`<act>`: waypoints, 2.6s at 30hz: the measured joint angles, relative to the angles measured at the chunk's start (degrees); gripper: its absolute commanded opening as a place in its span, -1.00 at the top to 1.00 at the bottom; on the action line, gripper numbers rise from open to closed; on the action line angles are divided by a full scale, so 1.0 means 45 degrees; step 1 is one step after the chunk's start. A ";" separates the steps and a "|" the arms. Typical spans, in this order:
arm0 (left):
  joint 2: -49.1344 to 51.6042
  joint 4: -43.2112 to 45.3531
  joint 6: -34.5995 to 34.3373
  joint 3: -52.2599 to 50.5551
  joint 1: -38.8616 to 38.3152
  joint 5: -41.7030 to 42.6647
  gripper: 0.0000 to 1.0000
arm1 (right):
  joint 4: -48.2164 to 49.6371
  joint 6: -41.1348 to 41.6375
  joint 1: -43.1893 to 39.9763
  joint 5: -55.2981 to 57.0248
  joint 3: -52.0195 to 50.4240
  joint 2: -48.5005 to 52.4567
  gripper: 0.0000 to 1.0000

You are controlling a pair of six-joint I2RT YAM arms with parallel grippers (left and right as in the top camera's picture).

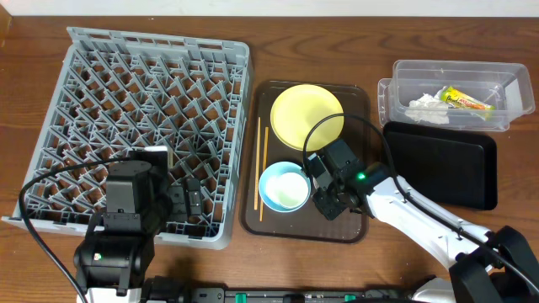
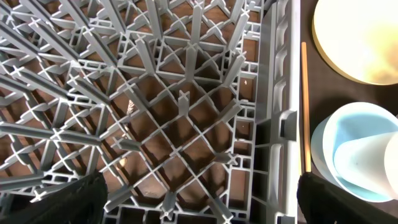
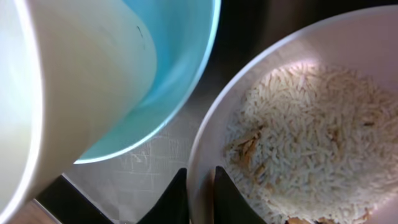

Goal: Sort waste into correct bins and load items into the dishwasher
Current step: 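Move the right gripper to the pink bowl and grasp its rim, then lift the pink bowl over the black tray and tip out the rice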

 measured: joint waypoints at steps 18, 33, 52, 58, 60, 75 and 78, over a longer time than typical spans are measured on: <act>0.0000 -0.0005 0.0000 0.0000 0.0000 0.0000 -0.95 | -0.0117 0.0597 0.0015 0.0792 0.0447 -0.0418 0.98; 0.0000 -0.0005 0.0000 0.0000 0.0000 0.0000 -0.96 | -0.0549 0.2968 -0.3580 -0.0107 0.2589 -0.2851 0.98; 0.0000 -0.0005 0.0000 0.0000 0.0000 0.0000 -0.96 | -0.1161 0.3230 -1.0705 -0.7669 0.2589 -0.0155 0.98; 0.0000 -0.0010 0.0000 0.0000 0.0000 0.0000 -0.96 | -0.1156 0.2929 -1.1987 -0.9573 0.2589 0.0889 0.98; 0.0000 -0.0005 0.0000 0.0000 0.0000 0.0000 -0.96 | -0.1151 0.2822 -1.2458 -1.0161 0.2589 0.1234 0.98; 0.0000 -0.0005 0.0000 0.0000 0.0000 0.0000 -0.96 | -0.0316 0.2501 -1.4770 -1.4639 0.2589 0.3371 0.98; 0.0000 -0.0005 0.0000 0.0000 0.0000 0.0000 -0.96 | -0.0136 0.2501 -1.5251 -1.5480 0.2589 0.3755 0.98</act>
